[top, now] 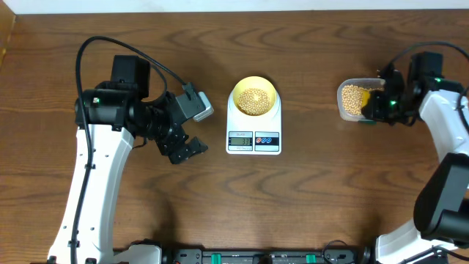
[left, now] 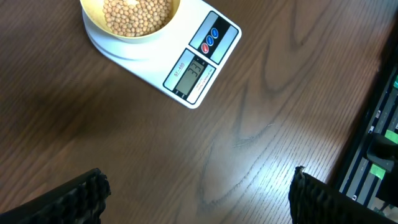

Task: Scoop item into bowl and weigh 50g on scale
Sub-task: 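Dip the scoop into the soybeans and scoop up another load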

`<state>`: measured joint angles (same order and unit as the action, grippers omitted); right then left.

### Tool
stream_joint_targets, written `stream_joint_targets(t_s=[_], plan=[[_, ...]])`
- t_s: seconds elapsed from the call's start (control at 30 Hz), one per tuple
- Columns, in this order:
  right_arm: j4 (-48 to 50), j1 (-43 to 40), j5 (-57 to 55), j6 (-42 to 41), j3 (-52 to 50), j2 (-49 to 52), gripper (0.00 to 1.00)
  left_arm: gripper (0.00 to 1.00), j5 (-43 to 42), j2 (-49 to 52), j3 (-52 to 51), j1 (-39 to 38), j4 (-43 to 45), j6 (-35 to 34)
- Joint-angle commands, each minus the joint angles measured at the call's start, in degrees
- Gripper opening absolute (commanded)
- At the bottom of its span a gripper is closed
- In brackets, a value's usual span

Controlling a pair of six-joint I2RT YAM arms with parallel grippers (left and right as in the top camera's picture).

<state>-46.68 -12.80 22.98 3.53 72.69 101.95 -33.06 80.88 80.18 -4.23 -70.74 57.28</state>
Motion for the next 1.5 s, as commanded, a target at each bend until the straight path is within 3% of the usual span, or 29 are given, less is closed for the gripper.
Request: stream_joint_targets(t_s=[0.0, 0.33, 1.03, 1.47], plan=[[-0.28, -2.03, 10.19, -0.72, -0.26, 0.28, 0.01, 0.95, -0.74, 0.35, 0.5, -0.09, -0.37, 0.98], [-0.98, -7.74, 12.31, -0.74, -0.26, 0.28, 0.01, 0.95, -0.74, 0.35, 0.5, -0.09, -0.37, 1.01], [-2.19, -21.22, 34.8, -0.68, -0.26, 0.28, 0.01, 0.95, -0.74, 0.35, 0.5, -0.09, -0.37, 1.01], [-2.21, -21.73, 48.5, 1.22, -0.26, 0.28, 0.01, 0.95, -0.74, 0.35, 0.5, -0.09, -0.37, 1.01]])
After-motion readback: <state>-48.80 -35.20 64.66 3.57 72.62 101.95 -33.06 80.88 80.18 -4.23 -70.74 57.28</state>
